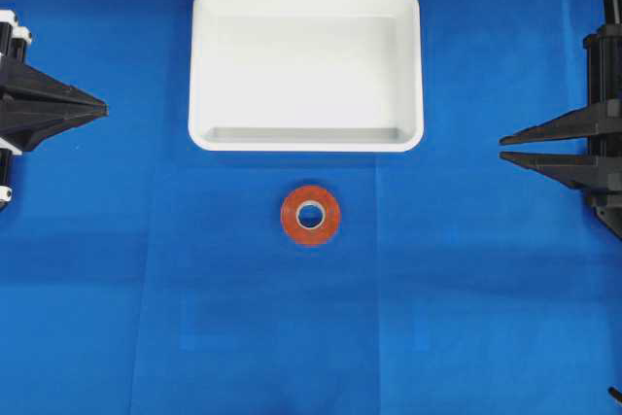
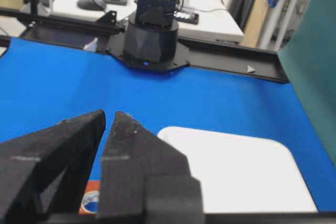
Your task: Place one roll of tape in the white case with the left arm.
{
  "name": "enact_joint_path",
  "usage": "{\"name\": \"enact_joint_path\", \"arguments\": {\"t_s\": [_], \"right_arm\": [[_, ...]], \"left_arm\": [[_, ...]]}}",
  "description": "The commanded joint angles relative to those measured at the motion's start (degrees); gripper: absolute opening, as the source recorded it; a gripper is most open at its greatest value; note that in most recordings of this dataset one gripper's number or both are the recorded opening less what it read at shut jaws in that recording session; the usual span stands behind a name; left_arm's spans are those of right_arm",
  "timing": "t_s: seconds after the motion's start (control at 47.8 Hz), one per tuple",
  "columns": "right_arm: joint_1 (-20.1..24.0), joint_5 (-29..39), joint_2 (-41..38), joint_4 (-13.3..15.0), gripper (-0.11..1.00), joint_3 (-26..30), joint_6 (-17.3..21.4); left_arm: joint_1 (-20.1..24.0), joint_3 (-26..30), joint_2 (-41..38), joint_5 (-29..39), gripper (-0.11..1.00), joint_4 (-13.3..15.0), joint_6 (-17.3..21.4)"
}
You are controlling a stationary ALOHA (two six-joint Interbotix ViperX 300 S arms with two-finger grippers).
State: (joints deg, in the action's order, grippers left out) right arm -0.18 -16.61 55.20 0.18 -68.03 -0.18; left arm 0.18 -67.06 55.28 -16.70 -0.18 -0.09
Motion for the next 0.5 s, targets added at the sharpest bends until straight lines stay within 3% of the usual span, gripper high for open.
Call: {"name": "enact_joint_path", "arguments": {"t_s": [0.0,0.188,0.482], "right_arm": [[-0.7,-0.4,-0.5,0.0,0.0,1.9,-0.4],[-0.8,0.0,-1.3,0.1,-0.11,2.2,-0.9],[-1.1,0.0,-2.1,0.0,-0.11,2.0,-0.9]], "left_arm": [[-1.1,0.6,-0.9,0.4,0.0,-1.7,-0.3],[-2.8,0.9,-1.8,-0.1,0.0,-1.7,-1.7],[-5.6,1.8,-10.8,-5.7,0.0,-1.7,-2.2]]}}
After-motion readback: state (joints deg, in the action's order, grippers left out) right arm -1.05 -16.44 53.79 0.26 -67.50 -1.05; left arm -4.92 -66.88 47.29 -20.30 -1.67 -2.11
